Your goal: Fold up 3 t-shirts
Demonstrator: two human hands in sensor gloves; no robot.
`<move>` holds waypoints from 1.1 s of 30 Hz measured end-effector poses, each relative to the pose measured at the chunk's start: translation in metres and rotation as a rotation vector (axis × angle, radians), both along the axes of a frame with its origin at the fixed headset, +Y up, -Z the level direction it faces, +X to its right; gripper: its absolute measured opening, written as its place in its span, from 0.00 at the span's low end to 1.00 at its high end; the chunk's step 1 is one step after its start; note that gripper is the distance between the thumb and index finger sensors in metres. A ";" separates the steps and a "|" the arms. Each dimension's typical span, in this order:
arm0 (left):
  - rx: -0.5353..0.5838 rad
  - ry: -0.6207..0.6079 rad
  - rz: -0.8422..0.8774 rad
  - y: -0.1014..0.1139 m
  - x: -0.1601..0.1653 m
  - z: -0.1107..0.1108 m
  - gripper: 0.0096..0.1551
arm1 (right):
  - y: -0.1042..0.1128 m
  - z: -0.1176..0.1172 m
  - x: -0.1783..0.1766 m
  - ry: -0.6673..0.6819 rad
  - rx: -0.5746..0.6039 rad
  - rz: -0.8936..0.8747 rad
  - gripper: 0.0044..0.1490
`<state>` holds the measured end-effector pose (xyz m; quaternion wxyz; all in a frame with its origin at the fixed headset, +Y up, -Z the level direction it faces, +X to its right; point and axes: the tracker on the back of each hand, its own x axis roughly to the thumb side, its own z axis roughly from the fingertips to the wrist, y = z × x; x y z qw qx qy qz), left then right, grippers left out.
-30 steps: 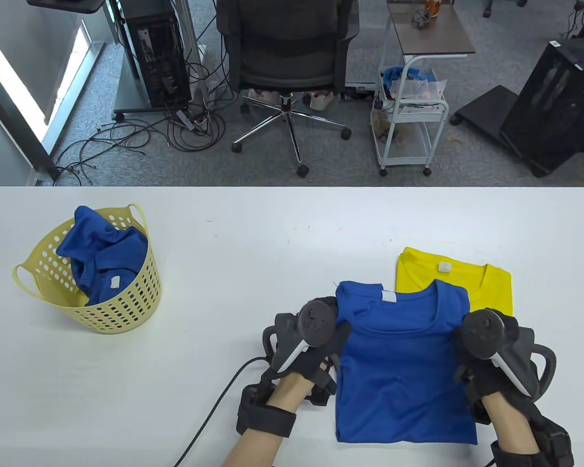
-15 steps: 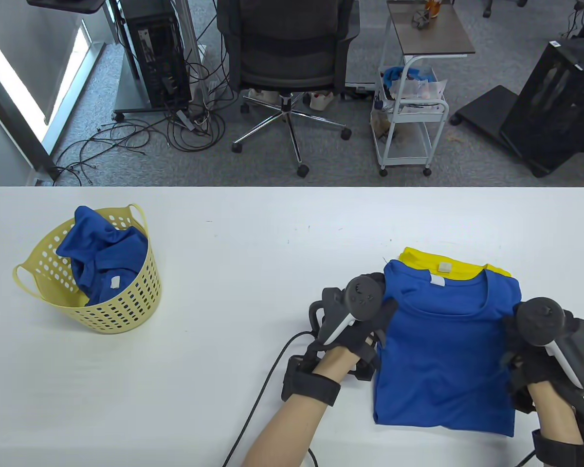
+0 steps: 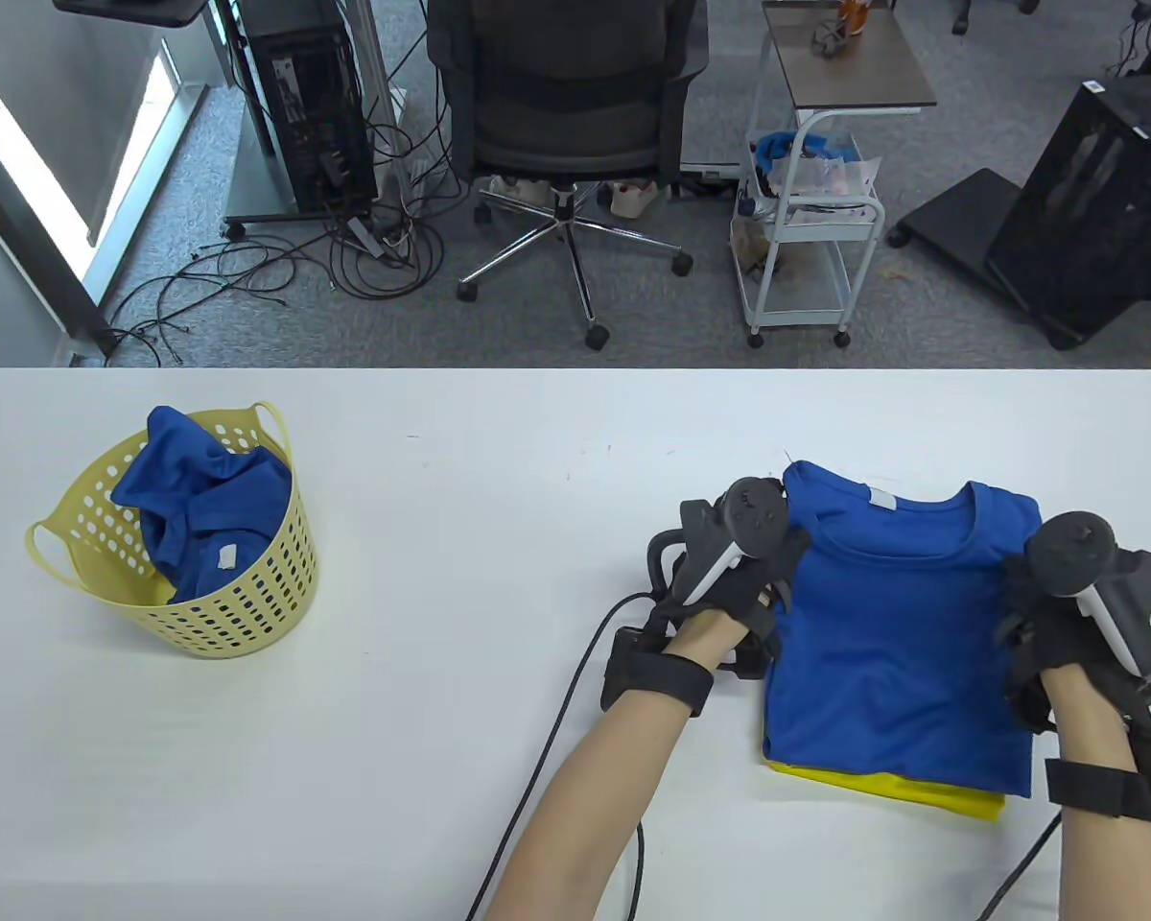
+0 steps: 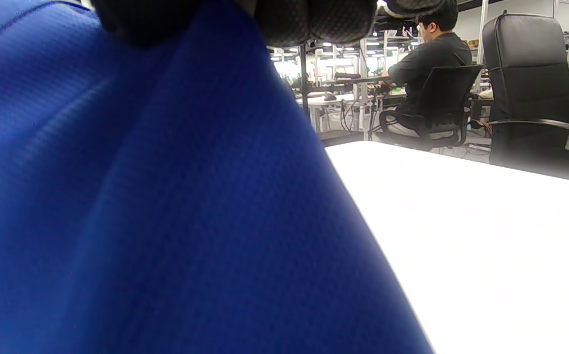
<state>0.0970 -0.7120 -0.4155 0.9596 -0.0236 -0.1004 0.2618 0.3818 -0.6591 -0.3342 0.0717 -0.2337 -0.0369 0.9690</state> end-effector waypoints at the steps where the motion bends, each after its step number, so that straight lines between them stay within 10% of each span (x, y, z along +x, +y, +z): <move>1: -0.010 0.000 -0.007 -0.002 0.002 -0.003 0.26 | -0.002 -0.004 0.002 -0.006 -0.009 -0.004 0.26; 13: -0.104 0.027 -0.218 -0.049 0.015 -0.030 0.39 | -0.069 -0.048 0.028 -0.129 -0.246 -0.047 0.36; 33: -0.168 -0.150 -0.371 -0.065 -0.021 0.055 0.36 | -0.081 0.023 -0.015 -0.010 -0.320 0.027 0.46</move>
